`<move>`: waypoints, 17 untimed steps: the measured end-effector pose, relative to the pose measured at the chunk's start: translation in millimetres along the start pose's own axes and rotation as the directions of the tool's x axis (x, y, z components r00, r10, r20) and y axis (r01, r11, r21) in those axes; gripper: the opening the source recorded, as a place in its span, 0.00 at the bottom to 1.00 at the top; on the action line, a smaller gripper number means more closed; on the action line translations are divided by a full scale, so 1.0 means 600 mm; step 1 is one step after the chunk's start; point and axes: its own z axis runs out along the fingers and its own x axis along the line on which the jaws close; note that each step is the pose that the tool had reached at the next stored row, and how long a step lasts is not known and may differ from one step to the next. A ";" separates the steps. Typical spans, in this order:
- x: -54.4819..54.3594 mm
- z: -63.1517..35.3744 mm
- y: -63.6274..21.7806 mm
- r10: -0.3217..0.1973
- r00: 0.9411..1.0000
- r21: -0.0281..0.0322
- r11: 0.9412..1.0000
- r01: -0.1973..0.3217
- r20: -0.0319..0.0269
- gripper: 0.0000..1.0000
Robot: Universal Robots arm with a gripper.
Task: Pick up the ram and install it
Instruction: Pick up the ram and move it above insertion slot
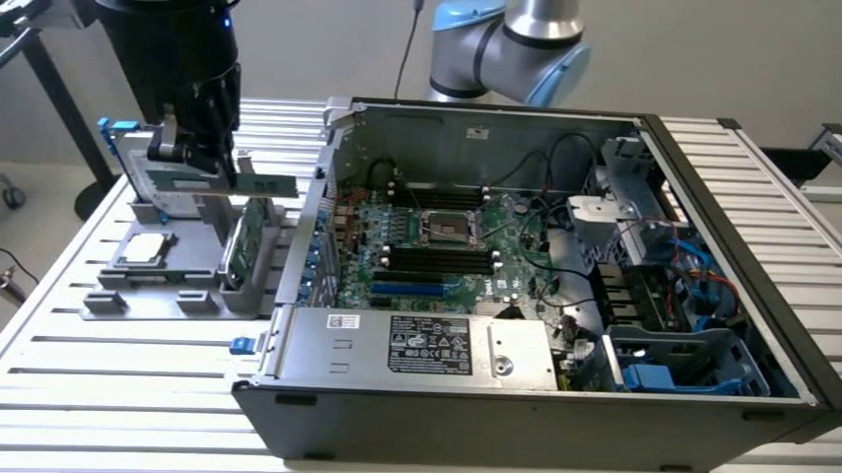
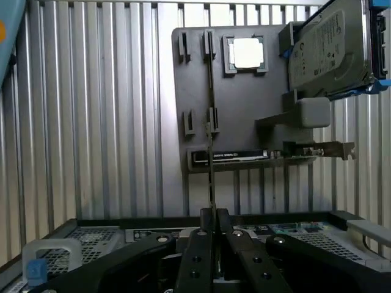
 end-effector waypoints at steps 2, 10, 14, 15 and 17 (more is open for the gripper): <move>-0.001 -0.001 -0.015 0.000 1.000 0.000 1.000 0.000 0.007 0.14; -0.003 -0.005 -0.075 -0.003 0.999 -0.001 1.000 0.003 0.039 0.14; -0.004 -0.007 -0.105 -0.004 0.999 -0.002 1.000 0.004 0.054 0.14; -0.004 -0.008 -0.113 -0.004 0.998 -0.002 1.000 0.004 0.058 0.14; -0.004 -0.009 -0.128 -0.004 0.998 -0.002 1.000 0.004 0.064 0.14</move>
